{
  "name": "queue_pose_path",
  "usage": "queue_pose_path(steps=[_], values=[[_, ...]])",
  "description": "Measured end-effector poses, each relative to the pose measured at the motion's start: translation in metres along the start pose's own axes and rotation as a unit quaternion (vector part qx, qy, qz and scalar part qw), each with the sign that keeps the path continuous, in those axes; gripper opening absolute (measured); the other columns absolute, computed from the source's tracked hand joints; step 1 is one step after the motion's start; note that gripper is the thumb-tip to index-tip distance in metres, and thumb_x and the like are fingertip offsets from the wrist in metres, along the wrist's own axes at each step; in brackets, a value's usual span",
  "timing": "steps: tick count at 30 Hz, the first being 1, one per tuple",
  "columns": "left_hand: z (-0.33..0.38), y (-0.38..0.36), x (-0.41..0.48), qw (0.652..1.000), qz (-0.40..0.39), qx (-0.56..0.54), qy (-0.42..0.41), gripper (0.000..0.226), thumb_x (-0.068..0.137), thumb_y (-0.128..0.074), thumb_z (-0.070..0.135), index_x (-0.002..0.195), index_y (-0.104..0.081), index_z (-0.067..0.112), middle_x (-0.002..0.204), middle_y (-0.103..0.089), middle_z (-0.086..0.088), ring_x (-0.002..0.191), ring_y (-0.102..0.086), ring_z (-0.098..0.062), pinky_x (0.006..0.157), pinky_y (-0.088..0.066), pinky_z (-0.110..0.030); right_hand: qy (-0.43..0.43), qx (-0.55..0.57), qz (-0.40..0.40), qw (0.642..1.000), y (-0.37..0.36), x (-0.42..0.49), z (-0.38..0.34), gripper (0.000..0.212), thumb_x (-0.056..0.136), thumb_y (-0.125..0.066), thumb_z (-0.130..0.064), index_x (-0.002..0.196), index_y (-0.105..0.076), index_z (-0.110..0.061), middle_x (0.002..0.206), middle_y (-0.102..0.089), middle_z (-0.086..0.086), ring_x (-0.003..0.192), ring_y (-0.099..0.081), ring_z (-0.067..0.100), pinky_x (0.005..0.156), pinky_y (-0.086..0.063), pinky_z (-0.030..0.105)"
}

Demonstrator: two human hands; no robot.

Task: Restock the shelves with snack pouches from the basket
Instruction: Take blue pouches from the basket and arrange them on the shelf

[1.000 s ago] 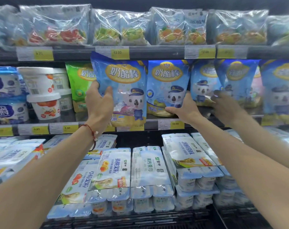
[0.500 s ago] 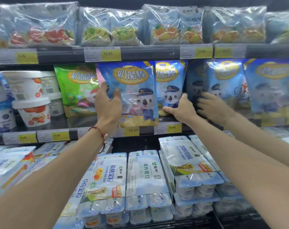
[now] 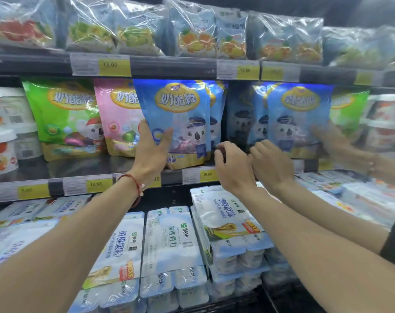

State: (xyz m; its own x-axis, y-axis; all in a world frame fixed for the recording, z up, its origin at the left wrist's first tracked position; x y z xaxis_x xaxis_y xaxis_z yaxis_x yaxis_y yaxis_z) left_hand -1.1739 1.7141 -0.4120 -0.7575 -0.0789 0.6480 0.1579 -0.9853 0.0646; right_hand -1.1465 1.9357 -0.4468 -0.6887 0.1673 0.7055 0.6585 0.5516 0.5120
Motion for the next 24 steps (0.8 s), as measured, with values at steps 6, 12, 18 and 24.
queue_pose_path(steps=[6,12,18,24], values=[[-0.001,-0.01,0.004,0.996,-0.079,0.042,-0.004,0.048,0.095,-0.061,0.023,0.133,-0.032,0.021,0.112,-0.059,0.017,0.093,-0.06,0.016,0.073,-0.046,-0.001,-0.041,0.06,-0.017,0.997,0.0,0.005,0.0,0.026,0.106,-0.046,-0.033,0.106,-0.067,-0.018,0.093,-0.071,-0.003,0.083,-0.064,0.016,0.077,-0.053,0.04],[-0.005,-0.03,0.012,0.995,-0.088,0.045,-0.009,0.05,0.094,-0.062,0.023,0.134,-0.032,0.019,0.12,-0.062,0.003,0.105,-0.064,-0.006,0.092,-0.054,-0.028,-0.08,0.043,-0.029,0.995,-0.005,0.016,0.015,0.014,0.1,-0.055,-0.018,0.112,-0.063,-0.015,0.103,-0.073,0.004,0.095,-0.066,0.027,0.087,-0.054,0.05],[-0.024,-0.011,0.001,0.983,-0.157,0.06,0.077,0.046,0.085,-0.074,0.028,0.121,-0.047,0.019,0.106,-0.069,0.004,0.09,-0.07,-0.009,0.075,-0.058,-0.03,-0.095,0.054,-0.003,0.994,-0.003,0.017,0.017,0.004,0.097,-0.064,-0.015,0.1,-0.061,-0.017,0.093,-0.069,0.0,0.088,-0.065,0.024,0.083,-0.054,0.048],[-0.025,0.004,-0.002,0.978,-0.169,0.062,0.104,0.024,0.08,-0.076,0.015,0.103,-0.07,0.016,0.094,-0.076,0.003,0.092,-0.072,-0.016,0.092,-0.055,-0.038,-0.11,0.051,0.002,0.993,0.003,0.018,0.015,0.009,0.096,-0.066,-0.012,0.095,-0.059,-0.018,0.088,-0.065,-0.003,0.086,-0.062,0.021,0.082,-0.053,0.044]])
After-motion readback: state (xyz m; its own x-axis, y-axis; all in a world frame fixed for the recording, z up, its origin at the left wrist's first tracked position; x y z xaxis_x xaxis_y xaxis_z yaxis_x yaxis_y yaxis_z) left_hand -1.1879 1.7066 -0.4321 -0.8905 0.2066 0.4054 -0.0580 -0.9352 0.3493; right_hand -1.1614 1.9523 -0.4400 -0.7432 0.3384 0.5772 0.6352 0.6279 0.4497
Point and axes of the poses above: each hand's wrist, its own x-axis towards the middle knuckle, its own y-axis out of the back of the hand, z = x × y, the point moved 9 cm from there along x, towards the middle knuckle
